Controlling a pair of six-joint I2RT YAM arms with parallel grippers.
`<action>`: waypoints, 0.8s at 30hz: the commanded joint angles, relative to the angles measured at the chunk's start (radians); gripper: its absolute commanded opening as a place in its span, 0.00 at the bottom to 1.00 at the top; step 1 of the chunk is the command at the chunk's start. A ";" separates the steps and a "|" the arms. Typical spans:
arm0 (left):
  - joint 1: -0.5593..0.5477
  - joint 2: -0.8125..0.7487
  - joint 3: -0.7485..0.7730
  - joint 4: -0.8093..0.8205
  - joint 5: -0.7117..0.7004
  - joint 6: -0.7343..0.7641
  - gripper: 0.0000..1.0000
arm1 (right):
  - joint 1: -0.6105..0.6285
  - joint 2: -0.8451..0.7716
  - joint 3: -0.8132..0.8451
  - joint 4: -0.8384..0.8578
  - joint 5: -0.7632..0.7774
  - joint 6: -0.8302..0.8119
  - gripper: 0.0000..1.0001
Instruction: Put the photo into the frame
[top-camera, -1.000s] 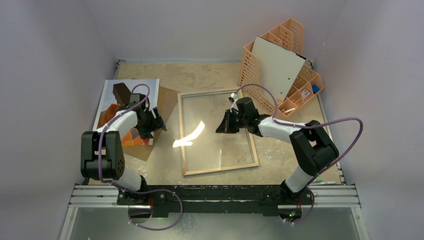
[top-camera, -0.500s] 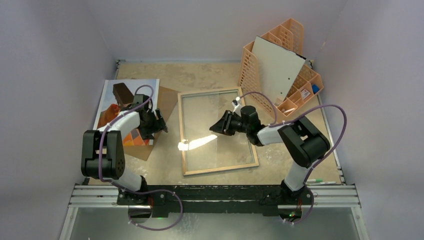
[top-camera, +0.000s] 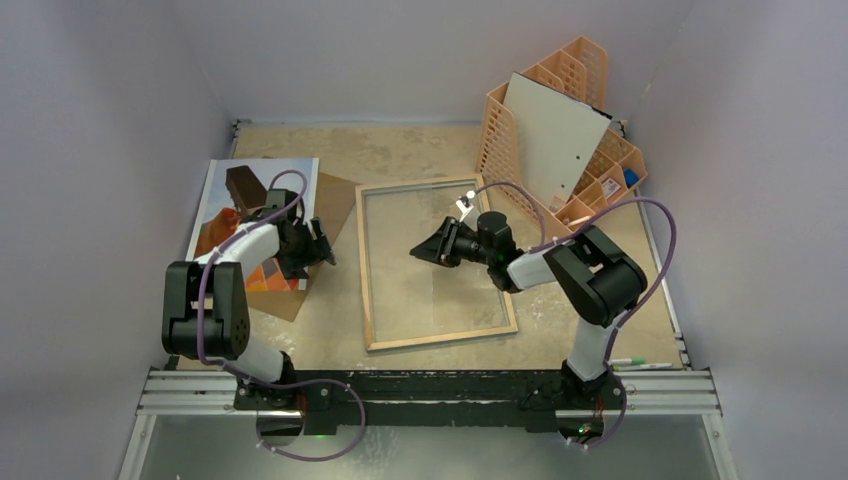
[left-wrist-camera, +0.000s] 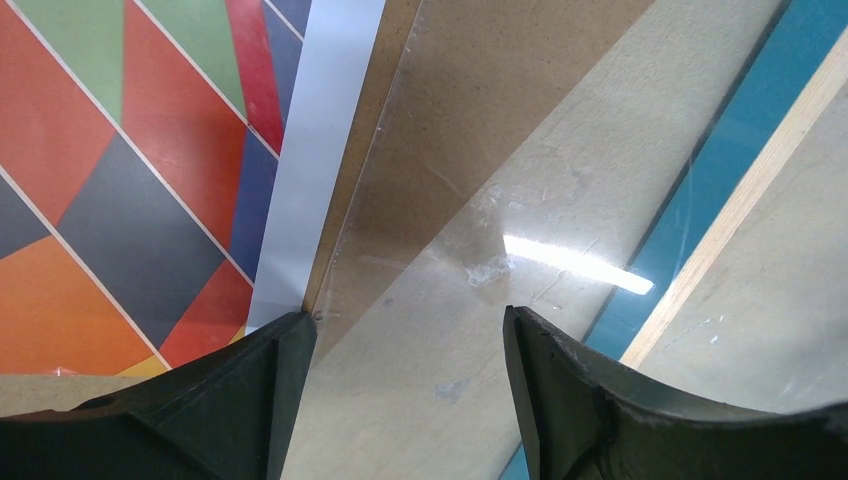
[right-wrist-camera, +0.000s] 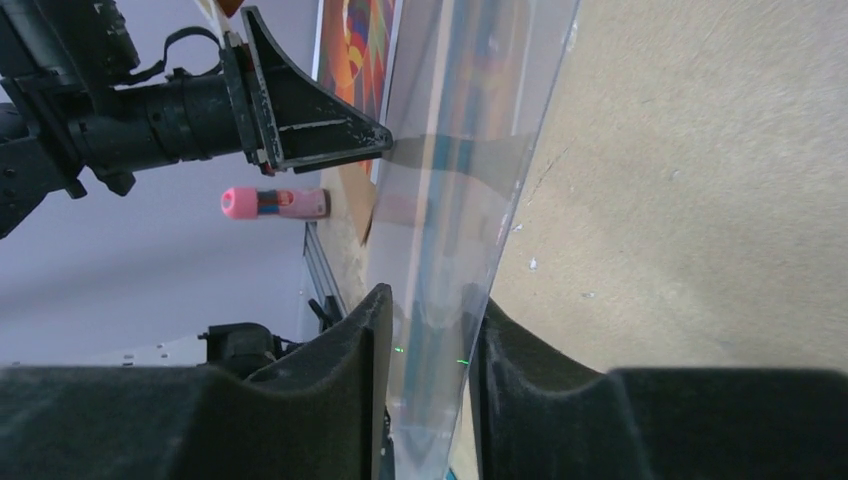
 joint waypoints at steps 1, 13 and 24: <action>-0.008 0.052 -0.061 0.050 0.076 0.008 0.73 | 0.044 0.012 0.050 0.040 -0.013 0.018 0.29; -0.007 -0.119 0.017 -0.023 0.058 -0.014 0.74 | 0.017 -0.202 0.187 -0.520 -0.007 -0.268 0.00; -0.009 -0.191 0.067 -0.010 0.161 0.001 0.74 | -0.107 -0.412 0.372 -1.018 -0.106 -0.466 0.00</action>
